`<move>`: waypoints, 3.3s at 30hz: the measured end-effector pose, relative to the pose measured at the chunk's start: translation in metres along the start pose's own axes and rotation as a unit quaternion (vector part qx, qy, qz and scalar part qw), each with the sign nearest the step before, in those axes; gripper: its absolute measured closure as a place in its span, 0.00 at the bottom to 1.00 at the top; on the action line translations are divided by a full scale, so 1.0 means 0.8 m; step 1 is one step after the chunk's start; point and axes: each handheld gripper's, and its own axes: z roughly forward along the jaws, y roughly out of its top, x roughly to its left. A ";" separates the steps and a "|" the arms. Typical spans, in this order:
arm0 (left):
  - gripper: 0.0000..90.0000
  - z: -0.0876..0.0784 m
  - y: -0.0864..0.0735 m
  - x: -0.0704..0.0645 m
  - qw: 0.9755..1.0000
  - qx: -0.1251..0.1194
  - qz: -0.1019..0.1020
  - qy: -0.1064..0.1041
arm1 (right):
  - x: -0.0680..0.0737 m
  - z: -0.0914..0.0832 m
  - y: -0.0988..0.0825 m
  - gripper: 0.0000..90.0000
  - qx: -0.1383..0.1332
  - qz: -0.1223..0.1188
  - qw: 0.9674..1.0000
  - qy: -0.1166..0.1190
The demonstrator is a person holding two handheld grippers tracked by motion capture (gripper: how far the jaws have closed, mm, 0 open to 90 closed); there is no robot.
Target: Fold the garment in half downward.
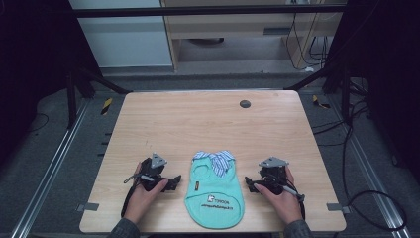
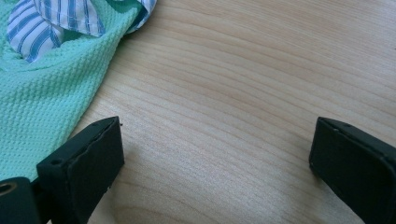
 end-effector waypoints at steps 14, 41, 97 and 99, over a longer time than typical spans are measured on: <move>0.06 -0.001 0.025 0.004 1.000 0.019 -0.007 -0.020 | 0.003 0.001 0.027 0.22 0.028 -0.011 1.000 0.006; 0.53 0.060 0.125 -0.029 0.995 0.062 0.009 -0.072 | 0.034 0.065 0.115 0.67 0.047 -0.033 0.996 0.075; 0.93 0.012 0.161 -0.043 0.993 0.010 0.075 -0.090 | 0.053 0.007 0.154 0.93 0.033 -0.119 0.988 0.091; 0.93 0.010 0.165 -0.042 0.993 0.010 0.077 -0.089 | 0.052 0.005 0.158 0.93 0.032 -0.121 0.988 0.090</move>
